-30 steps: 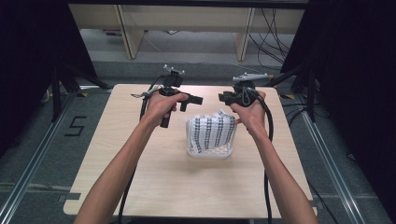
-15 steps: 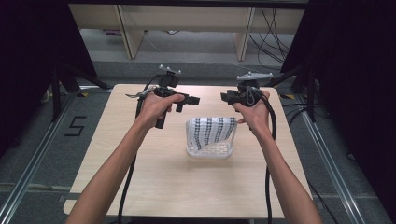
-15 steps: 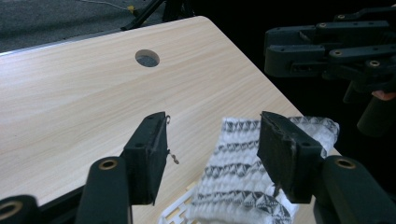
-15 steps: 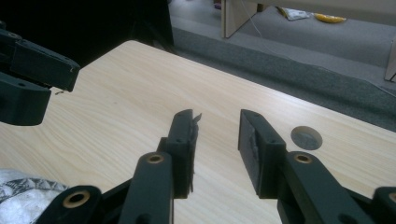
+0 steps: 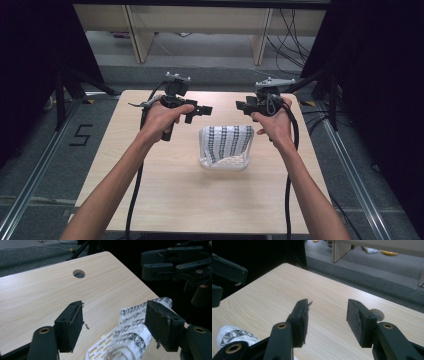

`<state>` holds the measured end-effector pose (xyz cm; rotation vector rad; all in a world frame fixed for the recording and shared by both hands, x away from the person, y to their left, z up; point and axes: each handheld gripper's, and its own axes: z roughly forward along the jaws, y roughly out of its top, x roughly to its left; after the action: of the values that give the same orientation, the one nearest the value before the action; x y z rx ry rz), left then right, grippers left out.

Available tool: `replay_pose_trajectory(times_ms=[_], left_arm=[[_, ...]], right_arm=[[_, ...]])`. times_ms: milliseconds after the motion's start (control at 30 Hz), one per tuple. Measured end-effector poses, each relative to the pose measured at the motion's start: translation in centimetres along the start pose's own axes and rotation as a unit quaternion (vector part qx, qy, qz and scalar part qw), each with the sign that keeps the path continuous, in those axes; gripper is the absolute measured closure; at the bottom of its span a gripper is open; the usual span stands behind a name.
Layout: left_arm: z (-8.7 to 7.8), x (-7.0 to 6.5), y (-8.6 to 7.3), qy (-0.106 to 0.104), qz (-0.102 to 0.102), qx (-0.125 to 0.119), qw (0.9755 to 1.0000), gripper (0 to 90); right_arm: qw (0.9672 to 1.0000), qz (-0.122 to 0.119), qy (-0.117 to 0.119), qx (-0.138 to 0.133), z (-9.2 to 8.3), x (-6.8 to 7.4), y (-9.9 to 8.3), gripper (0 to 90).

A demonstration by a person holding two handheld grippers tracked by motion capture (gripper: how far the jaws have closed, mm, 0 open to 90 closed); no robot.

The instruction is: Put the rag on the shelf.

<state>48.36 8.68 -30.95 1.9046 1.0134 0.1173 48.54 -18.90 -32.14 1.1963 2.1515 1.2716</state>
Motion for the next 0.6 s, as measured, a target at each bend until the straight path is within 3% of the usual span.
replay_pose_trajectory(times_ms=[300, 333, 400, 533, 600], left_arm=[[-0.4, 0.0, -0.7, 0.000, -0.008, 0.000, 1.0000, 23.6], [-0.5, -0.1, -0.8, -0.001, -0.007, 0.000, 1.0000, 23.4], [-0.7, -0.3, -0.9, 0.005, 0.001, 0.004, 1.0000, 22.0], [-1.2, -0.7, -1.2, 0.009, 0.015, 0.008, 0.9998, 20.6], [-1.4, -1.0, -1.4, 0.007, 0.010, 0.001, 0.9999, 19.9]], right_arm=[[0.9998, -0.014, 0.004, -0.015, -0.7, 0.4, 0.0, 46.0], [0.9999, -0.003, 0.005, -0.012, -0.9, 0.6, 0.0, 45.2], [0.9998, -0.012, 0.004, -0.014, -1.1, 0.5, 0.0, 43.6], [0.9998, 0.001, 0.011, -0.015, -1.4, 0.6, -0.3, 40.7], [0.9997, 0.008, 0.012, -0.018, -1.5, 0.6, -0.6, 39.7]])
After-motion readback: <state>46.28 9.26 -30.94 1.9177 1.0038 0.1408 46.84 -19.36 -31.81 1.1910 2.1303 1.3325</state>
